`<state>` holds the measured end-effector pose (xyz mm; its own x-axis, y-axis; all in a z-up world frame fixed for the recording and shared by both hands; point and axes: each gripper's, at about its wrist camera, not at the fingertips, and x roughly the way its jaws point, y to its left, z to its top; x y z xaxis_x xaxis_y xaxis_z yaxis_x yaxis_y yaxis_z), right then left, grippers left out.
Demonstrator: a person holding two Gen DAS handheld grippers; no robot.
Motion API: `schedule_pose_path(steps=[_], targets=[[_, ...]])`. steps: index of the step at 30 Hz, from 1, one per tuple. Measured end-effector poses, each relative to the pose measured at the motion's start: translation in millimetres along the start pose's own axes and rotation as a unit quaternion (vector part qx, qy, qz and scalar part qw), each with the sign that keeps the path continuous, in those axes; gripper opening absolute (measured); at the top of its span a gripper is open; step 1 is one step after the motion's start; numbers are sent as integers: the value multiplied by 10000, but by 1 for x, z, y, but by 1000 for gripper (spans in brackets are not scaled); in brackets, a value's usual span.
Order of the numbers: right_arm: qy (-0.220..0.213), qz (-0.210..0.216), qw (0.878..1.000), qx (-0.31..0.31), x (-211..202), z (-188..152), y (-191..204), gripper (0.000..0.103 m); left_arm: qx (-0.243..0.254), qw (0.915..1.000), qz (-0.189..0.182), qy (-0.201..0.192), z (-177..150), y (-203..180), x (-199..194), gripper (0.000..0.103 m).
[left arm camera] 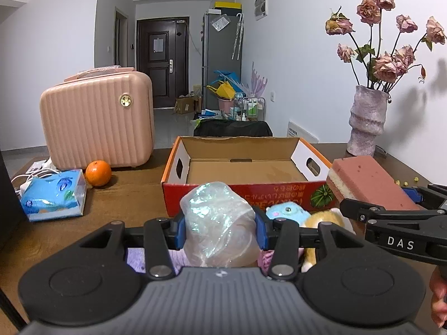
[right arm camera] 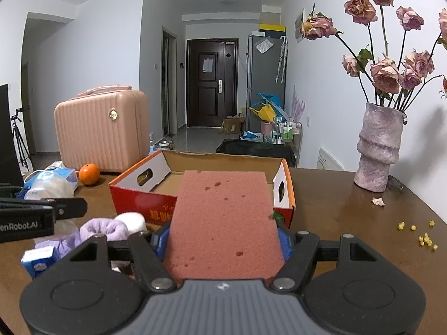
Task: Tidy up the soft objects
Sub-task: 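Carry the sponge and the bag in both tools over the cardboard box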
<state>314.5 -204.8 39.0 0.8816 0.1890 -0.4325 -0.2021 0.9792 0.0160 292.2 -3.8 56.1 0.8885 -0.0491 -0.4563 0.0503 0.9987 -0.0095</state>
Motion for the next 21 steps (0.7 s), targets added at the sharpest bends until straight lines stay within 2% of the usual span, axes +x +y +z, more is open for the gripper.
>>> schedule_pose_path(steps=[21], targets=[[-96,54,9999,82,50,35,-16,69,-137,9999,53,-80,51,-4,47,46]])
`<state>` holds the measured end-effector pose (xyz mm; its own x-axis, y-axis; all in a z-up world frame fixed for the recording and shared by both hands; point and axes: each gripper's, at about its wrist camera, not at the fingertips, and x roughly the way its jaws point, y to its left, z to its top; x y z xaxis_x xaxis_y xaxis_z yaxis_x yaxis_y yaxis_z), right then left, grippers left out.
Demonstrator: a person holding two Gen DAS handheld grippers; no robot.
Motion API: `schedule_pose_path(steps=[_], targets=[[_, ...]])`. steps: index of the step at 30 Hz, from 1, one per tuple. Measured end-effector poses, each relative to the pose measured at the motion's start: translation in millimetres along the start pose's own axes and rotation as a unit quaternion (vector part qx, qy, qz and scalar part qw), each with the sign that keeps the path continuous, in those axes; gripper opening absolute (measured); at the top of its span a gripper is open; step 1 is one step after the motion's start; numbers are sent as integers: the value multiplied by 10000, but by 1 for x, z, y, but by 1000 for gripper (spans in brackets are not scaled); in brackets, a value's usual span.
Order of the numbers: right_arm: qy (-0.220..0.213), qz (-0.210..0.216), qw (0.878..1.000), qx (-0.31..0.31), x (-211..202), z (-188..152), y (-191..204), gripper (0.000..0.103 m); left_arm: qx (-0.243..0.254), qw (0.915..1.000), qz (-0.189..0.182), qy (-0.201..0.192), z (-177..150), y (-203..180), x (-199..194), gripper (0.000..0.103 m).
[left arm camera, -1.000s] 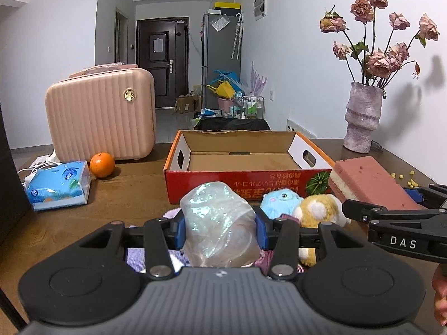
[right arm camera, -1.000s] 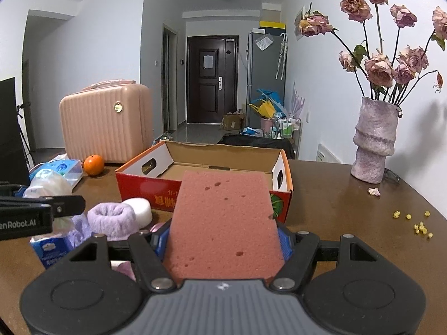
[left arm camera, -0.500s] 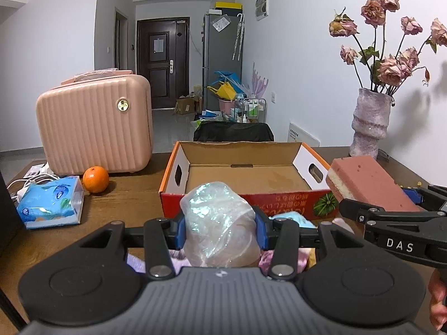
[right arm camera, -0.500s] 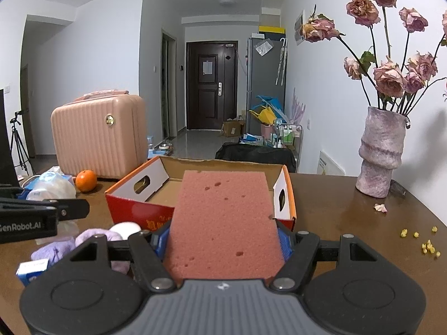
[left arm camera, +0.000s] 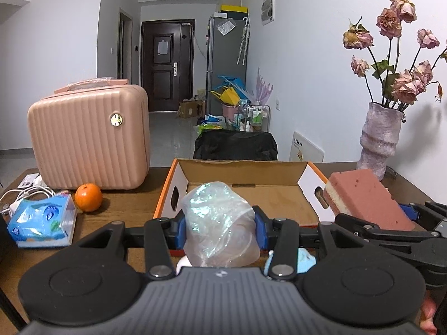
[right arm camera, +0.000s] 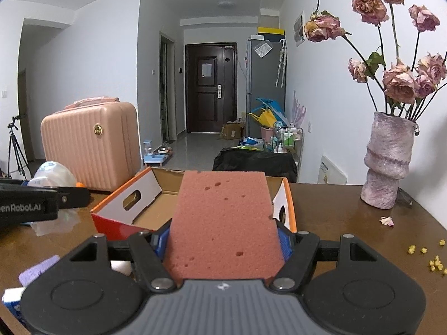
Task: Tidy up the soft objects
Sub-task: 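Carry the sponge and the bag in both tools over the cardboard box, then open both tools to drop the sponge and bag into the box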
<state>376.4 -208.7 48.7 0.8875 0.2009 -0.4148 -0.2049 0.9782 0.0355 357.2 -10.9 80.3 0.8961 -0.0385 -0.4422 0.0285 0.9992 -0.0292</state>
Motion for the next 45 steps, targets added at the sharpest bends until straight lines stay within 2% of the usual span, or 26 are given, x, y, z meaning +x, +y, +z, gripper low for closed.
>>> schedule_pose_path(steps=[5,15,30,45], targets=[[-73,13,9999,80,10,11,-7,69,-79,9999,-105,36,8,-2,11,46],[-90,46,9998,186,36,28,-17,69,-96,9999,-44,107,31,-8,41,46],[69,95,9996,255,93,46,-30,69,-3,9978,327,579,52,-20,110,46],[478,167,9986,133,148,44,-36,69,65,9921,787,973,52,-24,173,46]])
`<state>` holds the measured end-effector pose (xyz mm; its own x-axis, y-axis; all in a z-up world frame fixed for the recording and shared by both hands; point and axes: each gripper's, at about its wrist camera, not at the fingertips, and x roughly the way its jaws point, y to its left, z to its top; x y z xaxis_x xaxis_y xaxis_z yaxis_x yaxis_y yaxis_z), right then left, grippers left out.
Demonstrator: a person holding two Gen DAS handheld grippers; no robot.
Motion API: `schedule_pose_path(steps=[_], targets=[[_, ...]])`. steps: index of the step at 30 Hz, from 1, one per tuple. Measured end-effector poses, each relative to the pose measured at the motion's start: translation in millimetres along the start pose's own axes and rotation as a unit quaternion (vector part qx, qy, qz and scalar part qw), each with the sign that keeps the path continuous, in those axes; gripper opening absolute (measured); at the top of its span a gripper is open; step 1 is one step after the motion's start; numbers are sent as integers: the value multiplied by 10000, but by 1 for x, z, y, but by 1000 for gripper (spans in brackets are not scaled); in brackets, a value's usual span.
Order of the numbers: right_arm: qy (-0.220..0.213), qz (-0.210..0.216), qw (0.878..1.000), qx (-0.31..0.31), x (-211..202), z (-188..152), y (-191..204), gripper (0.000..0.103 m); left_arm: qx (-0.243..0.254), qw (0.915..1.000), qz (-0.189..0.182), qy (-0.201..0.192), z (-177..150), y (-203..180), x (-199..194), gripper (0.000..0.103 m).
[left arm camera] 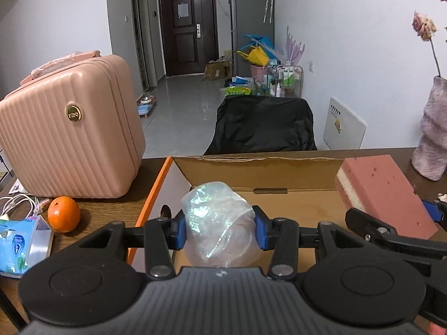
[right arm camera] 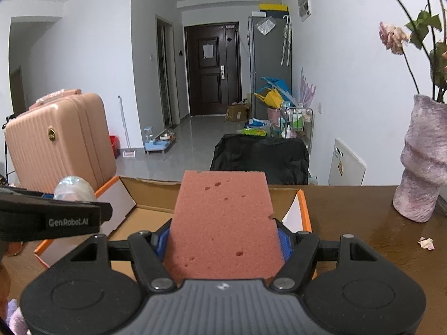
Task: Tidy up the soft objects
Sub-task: 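Open both tools to drop the sponge and bag into the box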
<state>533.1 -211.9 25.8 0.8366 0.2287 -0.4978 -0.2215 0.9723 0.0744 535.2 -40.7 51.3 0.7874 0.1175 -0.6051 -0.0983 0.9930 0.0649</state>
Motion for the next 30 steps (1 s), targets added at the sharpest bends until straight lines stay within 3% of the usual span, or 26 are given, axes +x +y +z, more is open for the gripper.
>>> schedule_pose_path(steps=[6,9,10,11,14,15,16,30], targets=[[162,-21,9999,-28,15,-4,0,69,-71,9998,71,160,-2,1,14,50],[230,-62,9997,-28,19,-6,-1,73,-35,9998,172,125,-4,3,14,67],[233,-90,9997,-22,20,-6,0,78,1,9998,203,66,-5,4,13,77],[234,-130,9996,-4,21,-6,-1,85,11,9997,250,6,-6,5,11,80],[228,-140,9996,65,20,-6,-3,90,-54,9994,354,-35,-8,11,8,91],[245,-127,9996,98,21,-6,-5,93,-107,9992,396,-28,-8,14,9,98],[268,-130,9995,133,21,-6,-5,101,-173,9988,463,-31,-9,16,9,103],[127,-200,9996,146,8,-6,-4,103,-325,9985,408,-135,-13,28,-8,103]])
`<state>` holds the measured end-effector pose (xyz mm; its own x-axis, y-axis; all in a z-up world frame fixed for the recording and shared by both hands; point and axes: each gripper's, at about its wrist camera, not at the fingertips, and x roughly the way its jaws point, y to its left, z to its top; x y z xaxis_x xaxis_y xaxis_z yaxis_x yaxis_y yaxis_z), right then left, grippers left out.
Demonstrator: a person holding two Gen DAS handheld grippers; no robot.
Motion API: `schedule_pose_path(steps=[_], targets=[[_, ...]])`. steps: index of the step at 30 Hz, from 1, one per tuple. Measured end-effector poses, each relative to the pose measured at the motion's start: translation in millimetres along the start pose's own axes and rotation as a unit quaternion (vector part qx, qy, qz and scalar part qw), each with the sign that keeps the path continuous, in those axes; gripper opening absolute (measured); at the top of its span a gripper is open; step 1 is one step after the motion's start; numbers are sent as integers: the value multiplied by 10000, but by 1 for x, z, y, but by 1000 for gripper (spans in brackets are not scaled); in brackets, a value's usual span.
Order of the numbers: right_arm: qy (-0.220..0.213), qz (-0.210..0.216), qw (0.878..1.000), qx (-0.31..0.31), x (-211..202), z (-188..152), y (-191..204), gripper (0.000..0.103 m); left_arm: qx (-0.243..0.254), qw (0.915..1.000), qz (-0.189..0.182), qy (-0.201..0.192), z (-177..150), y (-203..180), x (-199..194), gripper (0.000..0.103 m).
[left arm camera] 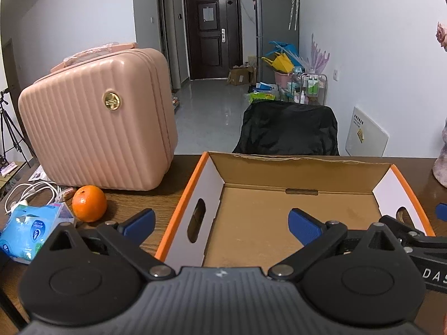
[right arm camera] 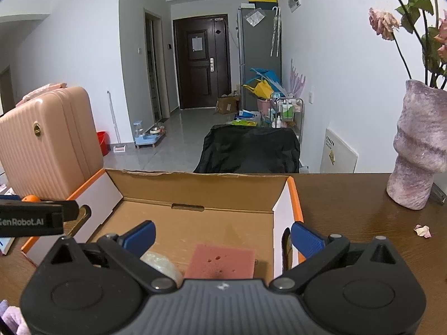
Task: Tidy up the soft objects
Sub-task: 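Open both tools to drop the sponge and bag into the box, then move both tools back toward the remaining soft items on the table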
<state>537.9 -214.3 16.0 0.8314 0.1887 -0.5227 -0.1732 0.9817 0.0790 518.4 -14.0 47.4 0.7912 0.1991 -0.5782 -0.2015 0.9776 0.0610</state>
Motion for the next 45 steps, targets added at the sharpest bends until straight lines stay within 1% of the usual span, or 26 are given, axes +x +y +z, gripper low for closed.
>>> schedule_pose_path(steps=[9,18,22,35,45], targets=[[-195,-16,9998,-18,-29,-5,3,103,-73,9999,0,-72,-6,14,-23,103],[-375,-20,9992,-130,-67,-19,10,103,-64,9998,-5,-199,-20,21,-60,103],[-501,-61,9986,-146,-84,-28,13,103,-113,9997,-64,-230,-29,27,-77,103],[-806,-63,9964,-250,-136,-58,19,103,-173,9983,-147,-530,-66,46,-132,103],[-882,48,9948,-516,-168,-86,35,103,-195,9972,-212,-692,-98,57,-165,103]])
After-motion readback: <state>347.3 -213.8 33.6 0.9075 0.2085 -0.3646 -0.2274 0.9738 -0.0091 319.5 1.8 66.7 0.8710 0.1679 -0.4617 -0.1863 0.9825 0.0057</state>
